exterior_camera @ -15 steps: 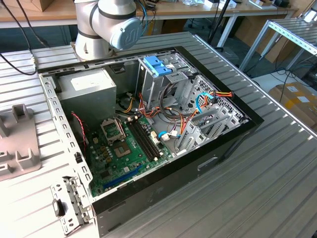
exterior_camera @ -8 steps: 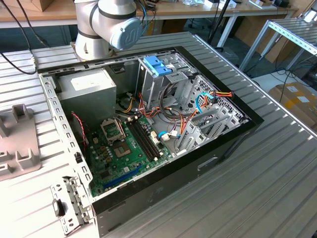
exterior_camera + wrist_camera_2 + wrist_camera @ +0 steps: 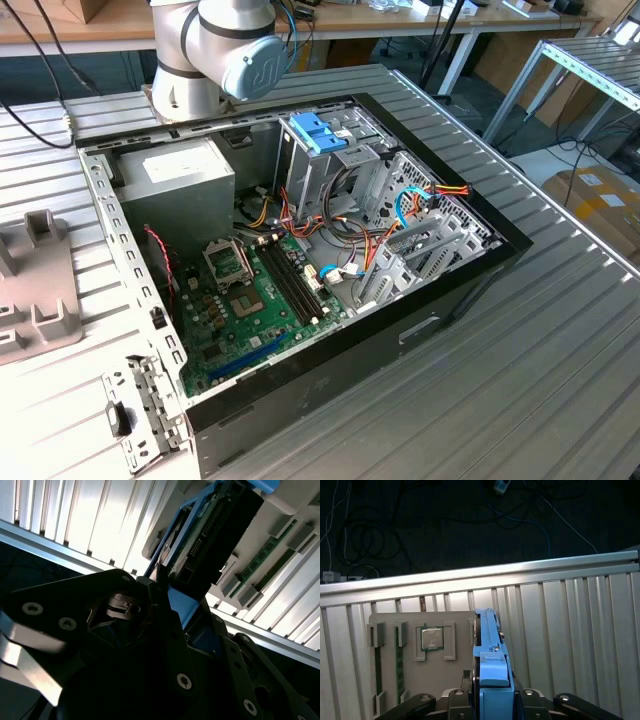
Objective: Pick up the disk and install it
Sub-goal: 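Pick up the disk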
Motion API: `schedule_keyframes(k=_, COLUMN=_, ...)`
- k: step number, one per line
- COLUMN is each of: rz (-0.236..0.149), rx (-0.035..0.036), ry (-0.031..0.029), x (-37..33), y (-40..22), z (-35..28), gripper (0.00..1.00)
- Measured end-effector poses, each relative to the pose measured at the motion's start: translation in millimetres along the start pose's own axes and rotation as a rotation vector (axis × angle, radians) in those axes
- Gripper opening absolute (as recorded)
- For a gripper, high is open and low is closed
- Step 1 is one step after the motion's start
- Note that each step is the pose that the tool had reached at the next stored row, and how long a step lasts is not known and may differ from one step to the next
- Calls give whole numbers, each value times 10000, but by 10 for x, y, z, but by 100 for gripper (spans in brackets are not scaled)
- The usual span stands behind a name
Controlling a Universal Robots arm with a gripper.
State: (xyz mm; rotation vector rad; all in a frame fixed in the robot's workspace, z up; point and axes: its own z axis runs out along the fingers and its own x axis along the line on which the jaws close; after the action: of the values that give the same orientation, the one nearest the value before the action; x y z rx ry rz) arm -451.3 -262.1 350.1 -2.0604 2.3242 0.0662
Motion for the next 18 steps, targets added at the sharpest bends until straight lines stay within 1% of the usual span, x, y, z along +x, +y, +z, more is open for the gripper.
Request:
schedule_keyframes(k=5, rz=0, rx=0, ry=-1, x=-5, y=1, z=-87, gripper=37)
schedule_keyframes(k=12, rz=0, rx=1, ry=-1, x=-9, y=1, z=-170, gripper=37)
schedule_keyframes(k=18, rz=0, rx=1, ry=0, x=-12, y=2, z=-219, gripper=37)
